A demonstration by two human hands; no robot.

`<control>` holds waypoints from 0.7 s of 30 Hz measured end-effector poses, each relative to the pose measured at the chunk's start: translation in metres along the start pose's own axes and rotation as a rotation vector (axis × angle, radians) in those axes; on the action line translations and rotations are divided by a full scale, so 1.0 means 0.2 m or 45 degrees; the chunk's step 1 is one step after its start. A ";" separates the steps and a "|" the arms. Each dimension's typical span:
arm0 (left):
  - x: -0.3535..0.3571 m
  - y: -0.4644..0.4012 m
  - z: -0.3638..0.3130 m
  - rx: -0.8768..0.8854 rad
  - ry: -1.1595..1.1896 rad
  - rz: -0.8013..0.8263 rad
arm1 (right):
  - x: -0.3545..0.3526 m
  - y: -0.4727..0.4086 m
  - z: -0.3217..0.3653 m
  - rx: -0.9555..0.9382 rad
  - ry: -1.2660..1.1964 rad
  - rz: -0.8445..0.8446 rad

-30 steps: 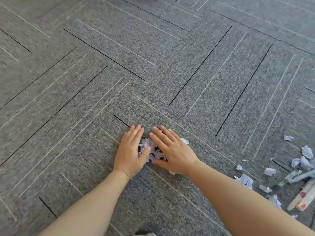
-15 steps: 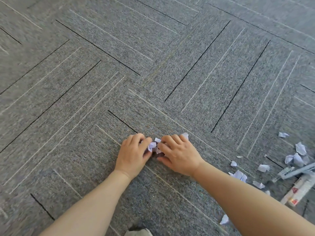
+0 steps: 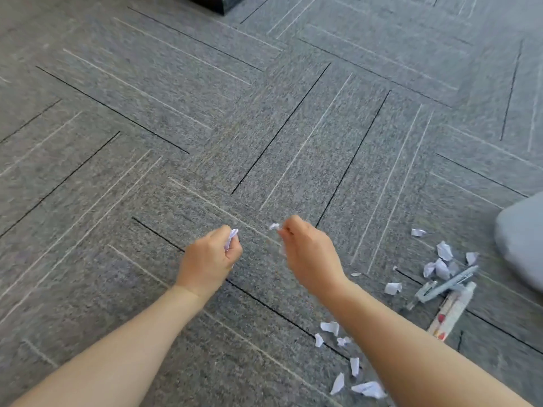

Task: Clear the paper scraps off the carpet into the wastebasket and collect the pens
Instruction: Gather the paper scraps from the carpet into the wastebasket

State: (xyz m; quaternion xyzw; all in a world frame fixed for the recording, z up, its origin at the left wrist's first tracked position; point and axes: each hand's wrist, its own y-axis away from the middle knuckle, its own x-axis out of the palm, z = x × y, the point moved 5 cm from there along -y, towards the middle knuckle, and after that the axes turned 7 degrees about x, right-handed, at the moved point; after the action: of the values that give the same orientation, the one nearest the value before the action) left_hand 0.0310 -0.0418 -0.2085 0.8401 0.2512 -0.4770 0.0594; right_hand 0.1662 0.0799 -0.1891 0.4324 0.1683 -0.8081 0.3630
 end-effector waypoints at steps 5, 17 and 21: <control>-0.05 -0.47 -0.70 0.075 0.539 -0.153 | -0.69 -0.09 -0.18 0.211 -0.284 -0.554; 0.31 -1.01 -2.60 0.445 1.301 0.146 | -2.13 0.48 -1.09 0.716 -0.201 -1.344; 0.56 -1.03 -2.89 0.471 1.098 0.290 | -2.16 0.57 -1.39 0.964 -0.355 -1.148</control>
State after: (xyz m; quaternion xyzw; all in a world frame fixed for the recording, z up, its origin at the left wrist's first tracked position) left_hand 0.4244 0.3747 0.0372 0.9800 0.0702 -0.1123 -0.1488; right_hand 0.5660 0.3558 0.0126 0.3077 -0.0132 -0.9350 -0.1757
